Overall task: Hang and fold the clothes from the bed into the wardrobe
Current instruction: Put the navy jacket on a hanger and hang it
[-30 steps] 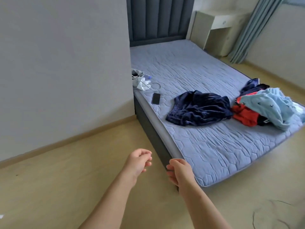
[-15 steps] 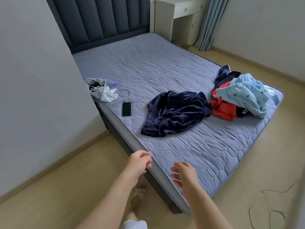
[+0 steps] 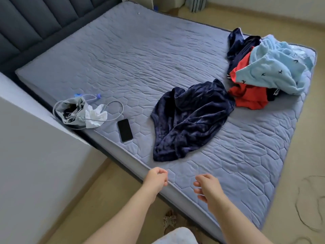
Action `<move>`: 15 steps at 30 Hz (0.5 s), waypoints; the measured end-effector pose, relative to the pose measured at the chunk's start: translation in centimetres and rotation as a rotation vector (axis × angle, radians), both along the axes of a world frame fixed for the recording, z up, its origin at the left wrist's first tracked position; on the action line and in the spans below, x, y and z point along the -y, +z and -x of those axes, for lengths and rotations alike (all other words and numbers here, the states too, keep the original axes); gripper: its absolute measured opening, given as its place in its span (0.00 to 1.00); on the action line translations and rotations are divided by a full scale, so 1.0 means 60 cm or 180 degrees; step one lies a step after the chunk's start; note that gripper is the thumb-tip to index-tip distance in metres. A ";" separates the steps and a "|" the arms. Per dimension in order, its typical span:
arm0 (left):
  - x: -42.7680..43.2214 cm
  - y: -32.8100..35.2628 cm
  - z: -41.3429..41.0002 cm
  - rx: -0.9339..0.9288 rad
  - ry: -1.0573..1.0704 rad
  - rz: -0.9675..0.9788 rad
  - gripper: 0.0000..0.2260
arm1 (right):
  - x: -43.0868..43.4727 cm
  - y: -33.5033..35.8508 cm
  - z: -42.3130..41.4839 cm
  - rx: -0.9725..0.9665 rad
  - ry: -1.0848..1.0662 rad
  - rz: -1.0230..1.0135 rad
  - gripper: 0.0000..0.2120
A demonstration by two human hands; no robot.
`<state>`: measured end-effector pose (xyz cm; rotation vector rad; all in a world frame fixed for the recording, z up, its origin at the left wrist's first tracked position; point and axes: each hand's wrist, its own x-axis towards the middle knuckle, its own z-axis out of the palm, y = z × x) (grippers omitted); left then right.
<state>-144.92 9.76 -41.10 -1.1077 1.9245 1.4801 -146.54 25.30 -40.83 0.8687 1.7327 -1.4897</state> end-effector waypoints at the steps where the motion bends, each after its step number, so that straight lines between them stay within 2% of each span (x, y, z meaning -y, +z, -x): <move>1: 0.009 -0.020 0.015 0.0062 0.0000 0.0072 0.07 | 0.003 -0.015 0.015 0.0048 -0.0043 -0.0038 0.06; 4: 0.029 -0.076 0.054 0.0166 0.0095 0.0265 0.08 | 0.011 -0.061 0.050 0.0191 -0.0146 -0.0086 0.06; 7: 0.048 -0.147 0.085 0.0337 0.0334 0.0164 0.08 | 0.018 -0.117 0.070 0.0387 -0.0173 -0.0093 0.07; 11: 0.055 -0.243 0.127 0.0521 0.1150 -0.0003 0.05 | 0.016 -0.183 0.104 0.0558 -0.0257 -0.0049 0.08; 13: 0.055 -0.286 0.150 0.0327 0.1339 0.0398 0.06 | 0.014 -0.212 0.125 0.0583 -0.0231 -0.0130 0.07; 15: 0.055 -0.322 0.170 0.0212 0.1048 0.0951 0.08 | 0.011 -0.237 0.138 0.0601 -0.0199 -0.0193 0.06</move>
